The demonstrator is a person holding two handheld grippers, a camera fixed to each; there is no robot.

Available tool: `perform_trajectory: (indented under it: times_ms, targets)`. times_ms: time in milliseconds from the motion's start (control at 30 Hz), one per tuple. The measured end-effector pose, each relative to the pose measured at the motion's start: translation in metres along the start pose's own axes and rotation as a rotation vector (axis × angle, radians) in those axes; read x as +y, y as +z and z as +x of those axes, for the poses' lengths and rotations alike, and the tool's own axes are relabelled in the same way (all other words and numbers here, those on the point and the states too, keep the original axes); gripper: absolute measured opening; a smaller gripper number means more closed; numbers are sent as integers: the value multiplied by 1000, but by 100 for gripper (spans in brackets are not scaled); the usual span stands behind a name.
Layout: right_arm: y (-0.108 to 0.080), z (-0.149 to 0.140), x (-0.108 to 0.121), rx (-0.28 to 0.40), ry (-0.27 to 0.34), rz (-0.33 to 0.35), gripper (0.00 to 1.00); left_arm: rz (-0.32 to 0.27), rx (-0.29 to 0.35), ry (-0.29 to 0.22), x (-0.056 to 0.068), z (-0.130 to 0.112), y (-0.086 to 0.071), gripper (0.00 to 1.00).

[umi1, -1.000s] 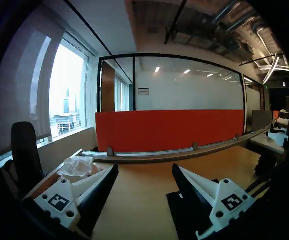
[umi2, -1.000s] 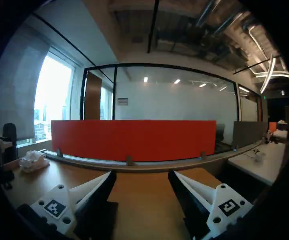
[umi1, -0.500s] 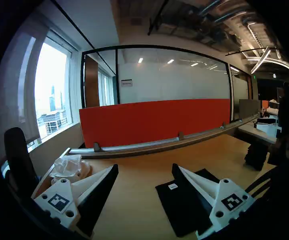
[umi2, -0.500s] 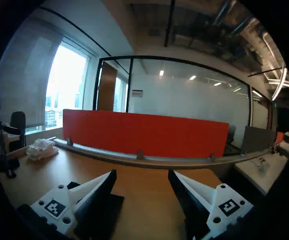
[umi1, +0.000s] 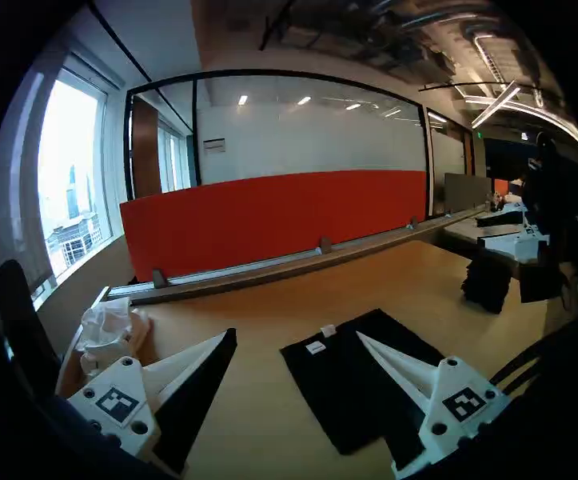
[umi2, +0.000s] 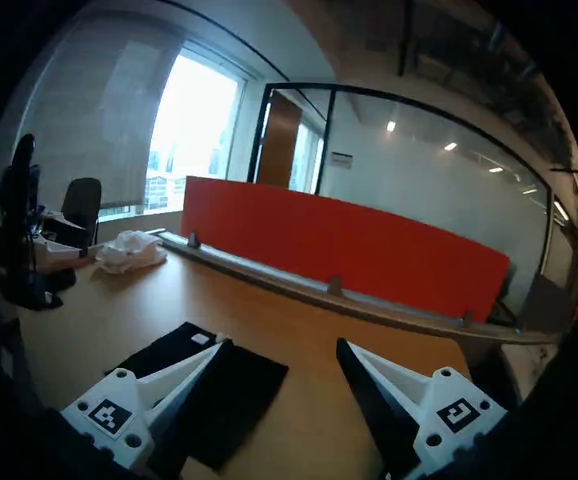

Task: Fold towel

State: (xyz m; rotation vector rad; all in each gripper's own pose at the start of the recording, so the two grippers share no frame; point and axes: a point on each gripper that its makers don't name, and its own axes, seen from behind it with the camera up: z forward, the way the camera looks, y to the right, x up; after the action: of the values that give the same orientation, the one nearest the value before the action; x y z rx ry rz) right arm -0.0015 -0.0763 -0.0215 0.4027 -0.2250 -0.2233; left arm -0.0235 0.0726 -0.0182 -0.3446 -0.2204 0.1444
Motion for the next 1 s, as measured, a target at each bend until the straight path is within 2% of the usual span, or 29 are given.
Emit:
perform_trajectory:
  times_ms: [400, 767, 1000]
  targets:
    - [7, -26, -31, -82, -52, 129, 100, -64, -66, 26, 17, -27, 6, 100]
    - [15, -58, -49, -144, -78, 184, 100, -102, -126, 55, 32, -57, 16, 100]
    - [20, -86, -58, -190, -63, 203, 100, -140, -182, 45, 45, -86, 21, 100]
